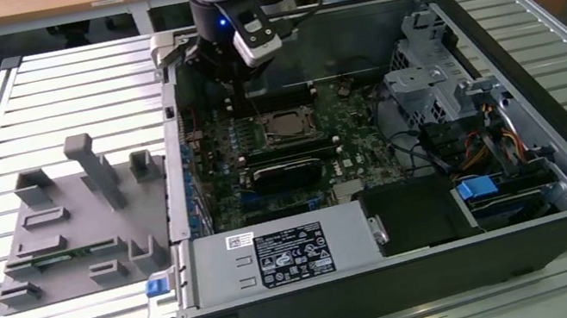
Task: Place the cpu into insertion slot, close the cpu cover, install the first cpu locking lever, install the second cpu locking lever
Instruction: 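Install the first cpu locking lever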
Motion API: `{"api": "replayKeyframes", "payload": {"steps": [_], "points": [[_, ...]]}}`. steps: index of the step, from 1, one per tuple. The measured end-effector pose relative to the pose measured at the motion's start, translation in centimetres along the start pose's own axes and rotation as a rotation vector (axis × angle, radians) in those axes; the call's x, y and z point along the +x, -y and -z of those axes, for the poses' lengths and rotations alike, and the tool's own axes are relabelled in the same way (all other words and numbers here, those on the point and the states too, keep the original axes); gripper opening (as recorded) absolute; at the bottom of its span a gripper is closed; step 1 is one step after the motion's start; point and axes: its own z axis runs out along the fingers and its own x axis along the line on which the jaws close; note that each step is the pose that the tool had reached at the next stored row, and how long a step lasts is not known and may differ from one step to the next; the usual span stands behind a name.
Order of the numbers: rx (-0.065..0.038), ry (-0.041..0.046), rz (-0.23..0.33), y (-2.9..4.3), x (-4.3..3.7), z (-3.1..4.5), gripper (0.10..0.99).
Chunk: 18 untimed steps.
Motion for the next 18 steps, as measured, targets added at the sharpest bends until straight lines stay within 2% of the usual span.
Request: {"api": "replayKeyframes", "payload": {"steps": [8,11,14,18], "points": [[0.0,-0.0004,0.014,-0.74,0.12,-0.03,0.106],[0.0,-0.0008,0.024,-0.8,0.0,-0.03,0.106],[0.0,-0.0011,0.031,-0.87,-0.56,-0.05,0.106],[0.0,-0.0013,0.036,-1.03,-1.75,-0.08,0.106]]}}
